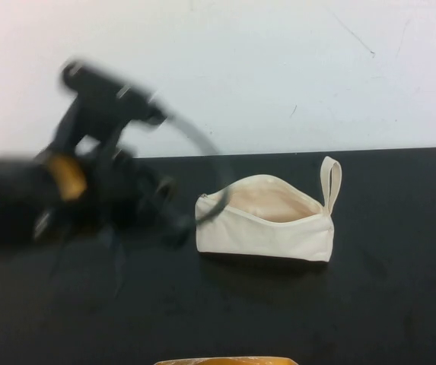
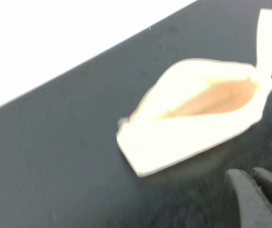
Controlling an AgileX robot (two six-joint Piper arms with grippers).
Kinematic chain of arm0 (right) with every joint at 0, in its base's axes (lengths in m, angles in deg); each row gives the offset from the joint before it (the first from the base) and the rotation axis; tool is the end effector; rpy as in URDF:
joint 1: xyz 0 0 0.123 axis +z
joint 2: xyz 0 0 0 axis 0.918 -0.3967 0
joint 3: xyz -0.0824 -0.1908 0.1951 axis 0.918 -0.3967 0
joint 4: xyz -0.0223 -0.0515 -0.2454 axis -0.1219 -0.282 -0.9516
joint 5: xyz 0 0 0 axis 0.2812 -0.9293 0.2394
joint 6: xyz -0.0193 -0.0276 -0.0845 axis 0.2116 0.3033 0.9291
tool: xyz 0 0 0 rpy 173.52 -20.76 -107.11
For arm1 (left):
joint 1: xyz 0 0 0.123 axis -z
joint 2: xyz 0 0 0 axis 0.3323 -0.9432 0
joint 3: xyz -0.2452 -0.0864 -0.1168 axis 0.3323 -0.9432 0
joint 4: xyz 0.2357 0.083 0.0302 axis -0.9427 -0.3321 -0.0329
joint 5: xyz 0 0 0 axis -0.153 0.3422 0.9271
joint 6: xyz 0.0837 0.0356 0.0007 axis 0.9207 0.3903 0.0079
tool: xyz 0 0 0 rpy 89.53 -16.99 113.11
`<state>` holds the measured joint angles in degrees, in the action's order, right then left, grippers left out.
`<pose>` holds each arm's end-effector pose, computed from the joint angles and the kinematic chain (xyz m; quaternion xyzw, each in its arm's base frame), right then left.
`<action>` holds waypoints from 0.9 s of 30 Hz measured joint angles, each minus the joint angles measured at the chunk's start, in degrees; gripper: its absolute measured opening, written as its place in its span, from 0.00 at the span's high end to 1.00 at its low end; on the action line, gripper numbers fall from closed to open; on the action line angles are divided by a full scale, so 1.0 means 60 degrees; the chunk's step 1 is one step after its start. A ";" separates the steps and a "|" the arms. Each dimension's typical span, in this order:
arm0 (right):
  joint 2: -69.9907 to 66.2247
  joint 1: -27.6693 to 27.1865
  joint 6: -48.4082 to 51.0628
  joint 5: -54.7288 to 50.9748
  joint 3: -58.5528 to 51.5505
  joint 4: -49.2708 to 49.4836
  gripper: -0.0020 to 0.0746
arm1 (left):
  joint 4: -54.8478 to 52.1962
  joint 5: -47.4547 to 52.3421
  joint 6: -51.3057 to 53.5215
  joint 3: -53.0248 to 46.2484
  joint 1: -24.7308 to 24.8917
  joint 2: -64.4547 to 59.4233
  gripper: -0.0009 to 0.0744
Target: Put eraser into pencil case
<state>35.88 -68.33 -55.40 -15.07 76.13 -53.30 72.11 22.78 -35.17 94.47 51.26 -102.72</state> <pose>0.0530 -0.0027 0.1735 -0.0087 0.8006 -0.0324 0.5983 0.2288 -0.1456 0.3468 0.2498 0.8422 -0.1436 0.4558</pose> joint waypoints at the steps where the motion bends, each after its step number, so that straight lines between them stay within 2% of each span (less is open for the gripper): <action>1: 0.0000 0.0000 0.0000 0.0000 0.0000 0.0000 0.98 | 0.0048 -0.0075 -0.0060 -0.0460 0.0000 0.0391 0.98; 7: 0.0000 0.0000 0.0000 0.0000 0.0000 0.0000 0.98 | 0.0108 -0.0355 -0.0464 -0.2922 -0.0007 0.2531 0.98; 13: 0.0000 0.0000 0.0000 0.0000 0.0000 0.0000 0.98 | 0.0181 -0.0798 -0.0492 -0.4673 -0.0022 0.4748 0.98; 21: 0.0000 0.0000 0.0000 0.0000 0.0000 0.0000 0.98 | 0.0213 -0.0818 -0.0727 -0.5681 -0.0022 0.7373 0.98; 27: 0.0000 0.0000 0.0000 0.0000 0.0000 0.0000 0.98 | 0.0213 0.0054 -0.0786 -0.5760 -0.0022 0.8440 0.98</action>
<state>35.88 -68.33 -55.40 -15.07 76.13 -53.30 73.39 23.10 -39.88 59.91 51.13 -52.09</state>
